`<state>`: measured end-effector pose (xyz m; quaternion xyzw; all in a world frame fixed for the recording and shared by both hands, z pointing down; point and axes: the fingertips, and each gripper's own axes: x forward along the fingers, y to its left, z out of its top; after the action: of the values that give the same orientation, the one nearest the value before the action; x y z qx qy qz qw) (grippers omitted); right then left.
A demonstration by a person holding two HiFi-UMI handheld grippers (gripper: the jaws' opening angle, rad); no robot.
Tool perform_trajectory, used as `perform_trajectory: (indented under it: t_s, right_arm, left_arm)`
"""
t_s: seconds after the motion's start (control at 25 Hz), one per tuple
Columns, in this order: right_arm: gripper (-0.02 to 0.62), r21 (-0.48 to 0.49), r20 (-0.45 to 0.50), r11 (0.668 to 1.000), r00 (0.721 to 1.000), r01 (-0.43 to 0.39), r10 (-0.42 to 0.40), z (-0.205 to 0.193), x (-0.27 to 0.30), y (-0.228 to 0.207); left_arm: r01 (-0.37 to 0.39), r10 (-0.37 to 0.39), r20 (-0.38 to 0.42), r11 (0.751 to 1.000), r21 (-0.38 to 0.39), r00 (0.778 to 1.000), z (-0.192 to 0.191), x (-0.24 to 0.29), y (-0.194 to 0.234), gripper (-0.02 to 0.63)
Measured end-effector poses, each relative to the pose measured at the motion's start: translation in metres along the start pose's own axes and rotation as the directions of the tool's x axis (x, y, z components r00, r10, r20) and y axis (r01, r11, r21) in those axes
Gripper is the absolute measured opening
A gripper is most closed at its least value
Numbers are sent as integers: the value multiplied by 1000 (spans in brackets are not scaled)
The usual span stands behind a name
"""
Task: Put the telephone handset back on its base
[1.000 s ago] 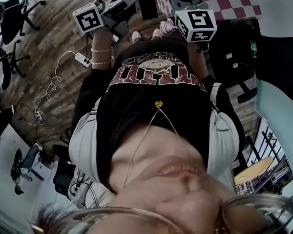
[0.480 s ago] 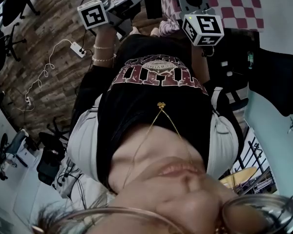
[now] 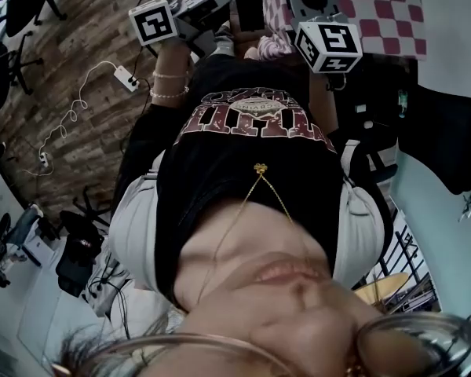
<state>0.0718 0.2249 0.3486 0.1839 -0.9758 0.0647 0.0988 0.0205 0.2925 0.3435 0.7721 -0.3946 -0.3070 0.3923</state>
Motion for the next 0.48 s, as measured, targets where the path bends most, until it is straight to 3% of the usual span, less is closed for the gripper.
perform_trajectory:
  t_s: [0.48]
  right_arm:
    - [21,28,4,996,996,87,-87,16,53,-22]
  left_arm:
    - [45,-48,-89,998,-35,995,52,16,38,77]
